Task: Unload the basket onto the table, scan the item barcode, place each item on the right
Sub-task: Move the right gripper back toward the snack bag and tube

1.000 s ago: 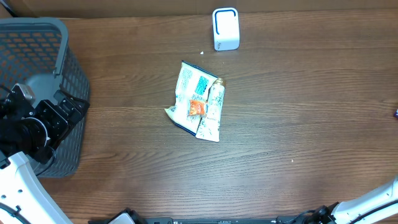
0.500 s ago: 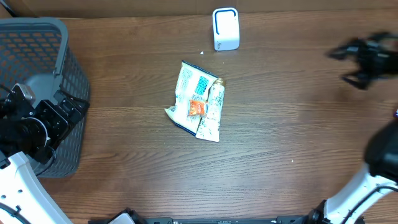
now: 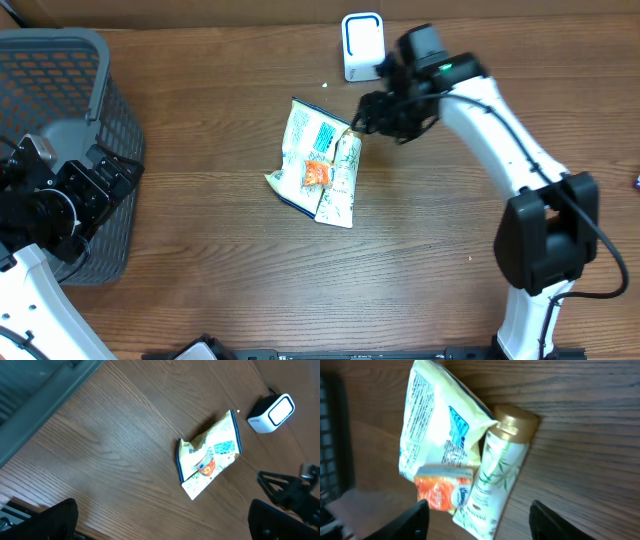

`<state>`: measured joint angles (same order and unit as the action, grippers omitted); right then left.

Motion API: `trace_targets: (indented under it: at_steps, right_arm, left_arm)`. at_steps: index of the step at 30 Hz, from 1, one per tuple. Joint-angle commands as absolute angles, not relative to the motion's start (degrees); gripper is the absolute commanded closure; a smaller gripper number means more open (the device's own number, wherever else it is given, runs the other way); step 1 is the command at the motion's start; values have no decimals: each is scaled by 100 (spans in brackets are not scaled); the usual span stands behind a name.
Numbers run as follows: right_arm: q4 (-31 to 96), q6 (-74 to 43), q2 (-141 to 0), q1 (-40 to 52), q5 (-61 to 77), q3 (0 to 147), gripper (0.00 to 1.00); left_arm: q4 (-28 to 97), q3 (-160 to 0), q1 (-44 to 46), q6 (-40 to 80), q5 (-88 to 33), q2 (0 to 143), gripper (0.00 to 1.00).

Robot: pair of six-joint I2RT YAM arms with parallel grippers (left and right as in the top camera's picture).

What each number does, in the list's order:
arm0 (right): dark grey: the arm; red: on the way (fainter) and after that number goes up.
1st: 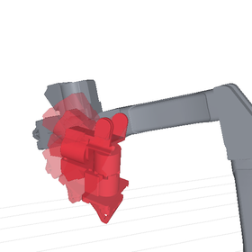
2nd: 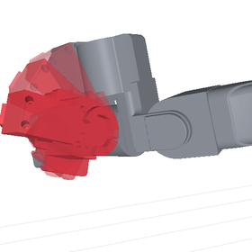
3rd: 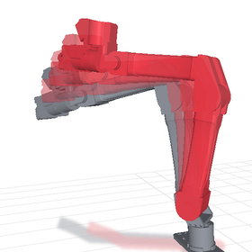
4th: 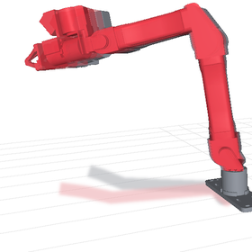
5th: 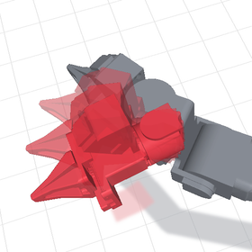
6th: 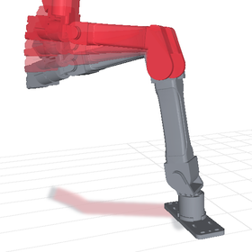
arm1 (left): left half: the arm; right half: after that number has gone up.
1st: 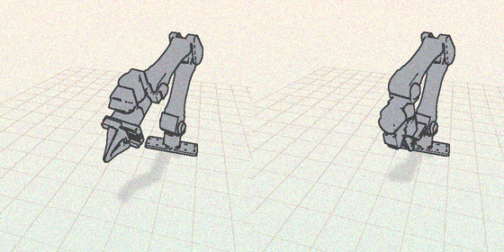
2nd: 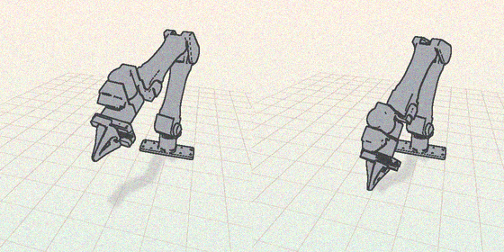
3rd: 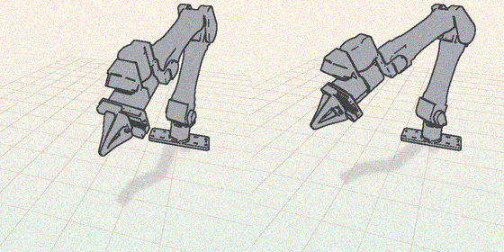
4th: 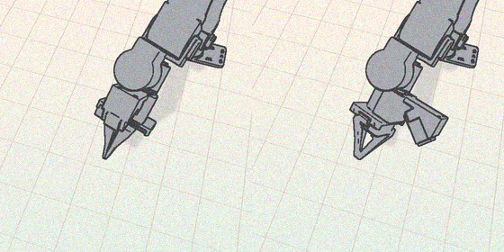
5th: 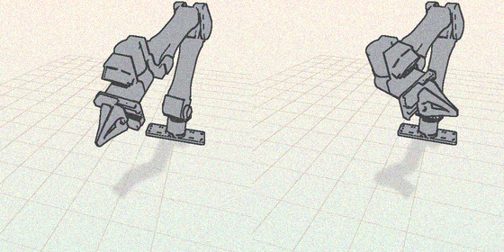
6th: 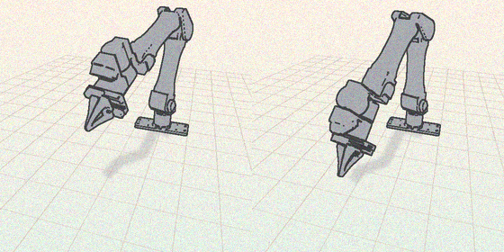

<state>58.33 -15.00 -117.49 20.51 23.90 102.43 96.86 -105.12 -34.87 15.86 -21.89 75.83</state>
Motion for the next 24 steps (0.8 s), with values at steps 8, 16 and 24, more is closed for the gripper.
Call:
trace_targets:
  at_steps: [8,16,24]
  right_arm:
    - [5260,-2926,-11907,3081,1352,10189,49]
    - [4963,-3175,-12547,3782,1535,9968,51]
    - [4807,-2818,-12623,4257,1481,10099,49]
  left_arm:
    - [9679,-10492,-3448,1457,-2204,7588,0]
    - [9679,-10492,-3448,1457,-2204,7588,0]
    - [9679,-10492,-3448,1457,-2204,7588,0]
